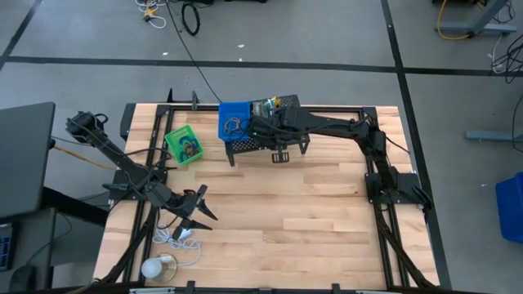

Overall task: Pick & Place Office Desk Supplies
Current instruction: Put the green bin on the shelf

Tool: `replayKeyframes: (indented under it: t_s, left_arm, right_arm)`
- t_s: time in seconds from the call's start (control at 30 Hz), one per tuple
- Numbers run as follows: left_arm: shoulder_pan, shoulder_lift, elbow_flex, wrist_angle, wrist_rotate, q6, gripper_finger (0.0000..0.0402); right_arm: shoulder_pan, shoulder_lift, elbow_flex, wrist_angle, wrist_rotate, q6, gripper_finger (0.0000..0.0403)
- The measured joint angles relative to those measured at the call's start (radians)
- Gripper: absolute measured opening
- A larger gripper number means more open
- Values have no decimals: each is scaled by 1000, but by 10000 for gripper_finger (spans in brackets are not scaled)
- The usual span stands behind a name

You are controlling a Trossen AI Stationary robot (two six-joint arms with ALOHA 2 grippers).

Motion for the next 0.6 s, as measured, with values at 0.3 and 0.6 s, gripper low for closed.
replayKeyframes:
  t_s: [0.3,0.6]
  left_arm:
    - [0,0,0,16,-46,31,162]
    - [32,-2,1,-10,-191,67,181]
  right_arm:
    - [33,0,0,0,129,33,215]
    - [131,-23,7,30,233,117,224]
